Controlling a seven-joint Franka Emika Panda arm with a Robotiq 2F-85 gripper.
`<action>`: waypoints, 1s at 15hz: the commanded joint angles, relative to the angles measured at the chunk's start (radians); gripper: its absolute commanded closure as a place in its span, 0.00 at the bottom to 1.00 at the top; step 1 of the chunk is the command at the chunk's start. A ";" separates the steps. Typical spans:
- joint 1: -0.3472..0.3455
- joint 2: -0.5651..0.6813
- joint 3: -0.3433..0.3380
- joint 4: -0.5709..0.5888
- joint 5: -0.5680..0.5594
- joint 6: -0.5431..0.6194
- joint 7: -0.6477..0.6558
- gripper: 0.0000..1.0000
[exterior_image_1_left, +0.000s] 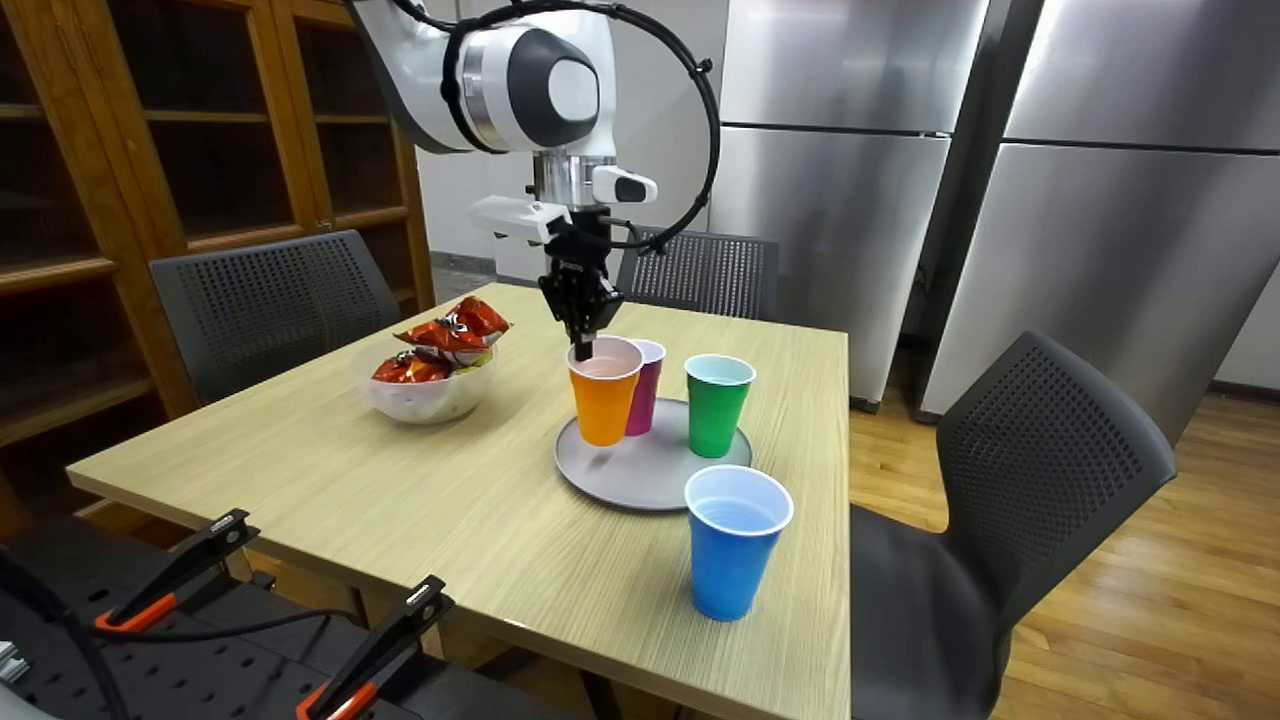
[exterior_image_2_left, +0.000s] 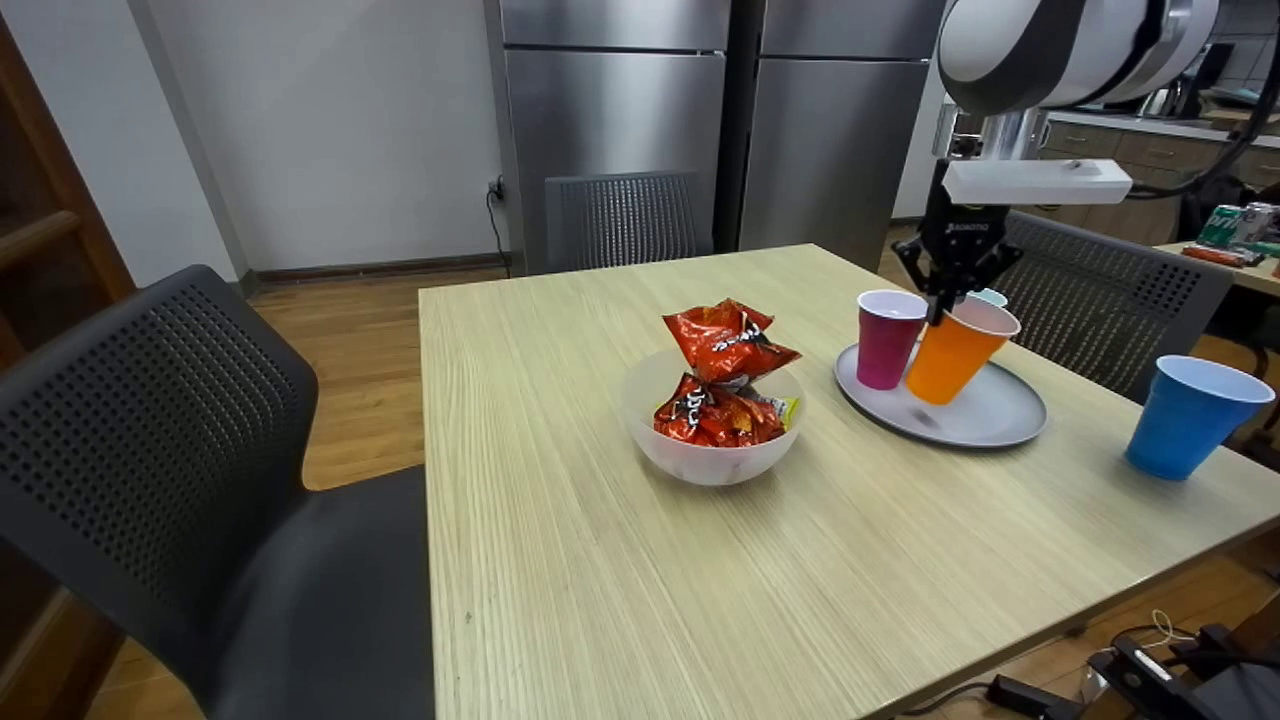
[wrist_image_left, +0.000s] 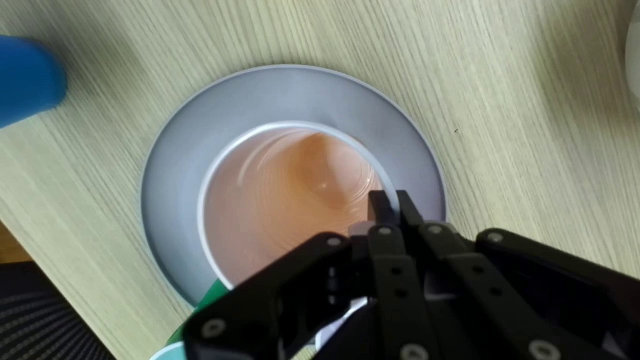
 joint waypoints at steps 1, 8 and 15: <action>-0.008 0.033 0.000 0.051 0.006 -0.053 0.000 0.99; -0.008 0.073 -0.006 0.079 0.008 -0.068 0.002 0.99; -0.007 0.094 -0.008 0.093 0.007 -0.084 0.003 0.99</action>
